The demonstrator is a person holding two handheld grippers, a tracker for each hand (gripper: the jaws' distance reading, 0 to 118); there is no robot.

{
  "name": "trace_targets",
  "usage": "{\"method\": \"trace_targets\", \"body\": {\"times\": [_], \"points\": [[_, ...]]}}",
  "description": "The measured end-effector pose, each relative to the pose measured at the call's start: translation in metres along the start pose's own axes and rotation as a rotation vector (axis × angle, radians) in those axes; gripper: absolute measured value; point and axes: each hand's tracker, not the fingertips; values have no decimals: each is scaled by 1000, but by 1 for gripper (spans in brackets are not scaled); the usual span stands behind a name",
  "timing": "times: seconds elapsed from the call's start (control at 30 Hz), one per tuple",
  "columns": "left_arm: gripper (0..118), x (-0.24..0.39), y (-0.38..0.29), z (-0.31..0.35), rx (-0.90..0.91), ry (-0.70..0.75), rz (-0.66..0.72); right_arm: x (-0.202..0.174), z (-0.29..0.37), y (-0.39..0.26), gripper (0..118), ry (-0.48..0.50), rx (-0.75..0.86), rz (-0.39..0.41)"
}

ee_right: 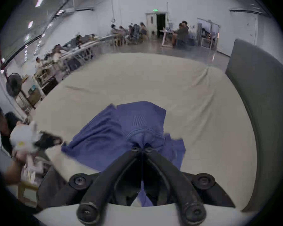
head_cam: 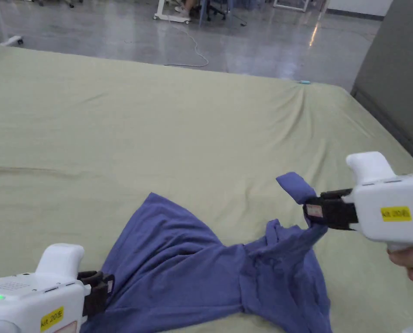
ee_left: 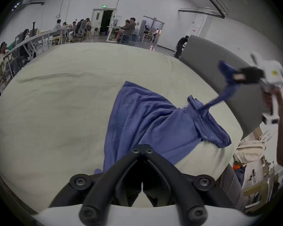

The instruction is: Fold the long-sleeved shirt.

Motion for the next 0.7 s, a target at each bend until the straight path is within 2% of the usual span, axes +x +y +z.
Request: {"method": "trace_targets", "body": {"times": [0.1, 0.17, 0.4, 0.47, 0.53, 0.57, 0.6, 0.63, 0.67, 0.7], "points": [[0, 9, -1, 3, 1, -28, -14, -4, 34, -42, 0, 3, -30, -9], [0, 15, -1, 4, 1, -31, -26, -3, 25, -64, 0, -3, -96, -23], [0, 20, -6, 8, -7, -7, -62, 7, -103, -146, 0, -50, -428, -86], [0, 18, -6, 8, -6, 2, -53, 9, -127, -158, 0, -83, -454, -95], [0, 16, -6, 10, -2, 19, -55, 8, -126, -160, 0, -76, -430, -103], [0, 16, -6, 12, -1, 21, -53, 9, -120, -156, 0, -65, -410, -143], [0, 14, -5, 14, 1, 18, -46, 12, -113, -152, 6, -60, -401, -156], [0, 13, -5, 14, 2, 12, -41, 14, -104, -149, 30, -34, -377, -170], [0, 13, -5, 15, 4, 11, -38, 15, -88, -146, 58, -6, -339, -180], [0, 13, -4, 15, 11, 18, -39, 14, -75, -140, 88, -24, -306, -185]]}}
